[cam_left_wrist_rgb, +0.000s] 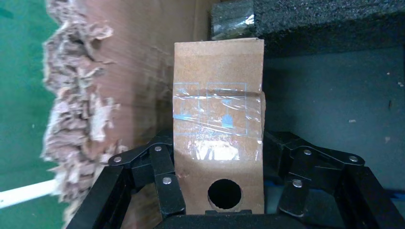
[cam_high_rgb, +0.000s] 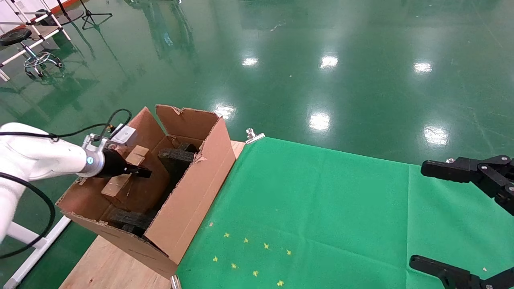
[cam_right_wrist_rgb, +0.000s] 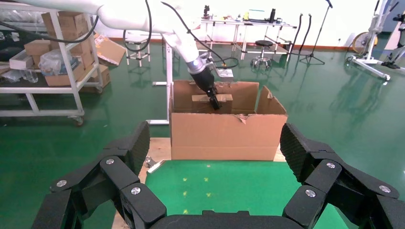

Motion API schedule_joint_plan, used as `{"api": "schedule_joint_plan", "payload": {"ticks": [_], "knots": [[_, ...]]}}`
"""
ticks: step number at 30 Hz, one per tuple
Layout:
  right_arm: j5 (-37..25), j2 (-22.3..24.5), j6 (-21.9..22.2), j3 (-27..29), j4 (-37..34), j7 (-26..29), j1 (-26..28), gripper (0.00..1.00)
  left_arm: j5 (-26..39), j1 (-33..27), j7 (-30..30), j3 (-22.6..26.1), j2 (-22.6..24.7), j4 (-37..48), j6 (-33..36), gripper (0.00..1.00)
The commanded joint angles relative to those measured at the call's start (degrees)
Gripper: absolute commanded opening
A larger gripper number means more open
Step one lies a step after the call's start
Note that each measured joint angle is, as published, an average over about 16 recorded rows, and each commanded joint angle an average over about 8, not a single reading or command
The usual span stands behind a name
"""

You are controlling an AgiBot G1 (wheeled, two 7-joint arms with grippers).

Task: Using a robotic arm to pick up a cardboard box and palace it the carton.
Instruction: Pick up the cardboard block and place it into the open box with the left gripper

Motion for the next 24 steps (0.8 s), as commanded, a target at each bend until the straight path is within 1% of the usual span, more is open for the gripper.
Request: {"api": "schedule_joint_plan", "payload": {"ticks": [1, 2, 3, 10, 11, 24], "knots": [[0.0, 0.0, 0.0, 0.0, 0.0, 0.0, 0.0, 1.0, -0.1, 1.1, -0.1, -0.1, 0.5, 0.0, -0.8, 0.0], [0.0, 0.0, 0.0, 0.0, 0.0, 0.0, 0.0, 1.0, -0.3, 1.5, -0.2, -0.2, 0.7, 0.0, -1.0, 0.01], [0.0, 0.0, 0.0, 0.0, 0.0, 0.0, 0.0, 1.0, -0.4, 1.8, -0.5, -0.3, 0.9, 0.0, -1.2, 0.07], [0.0, 0.0, 0.0, 0.0, 0.0, 0.0, 0.0, 1.0, -1.4, 2.7, -2.0, -1.0, 1.4, 0.2, -2.5, 0.93], [0.0, 0.0, 0.0, 0.0, 0.0, 0.0, 0.0, 1.0, -1.5, 2.8, -2.0, -1.1, 1.4, 0.2, -2.6, 1.0], [0.0, 0.0, 0.0, 0.0, 0.0, 0.0, 0.0, 1.0, -1.4, 2.1, -2.1, -0.9, 1.0, 0.2, -3.4, 1.0]]}}
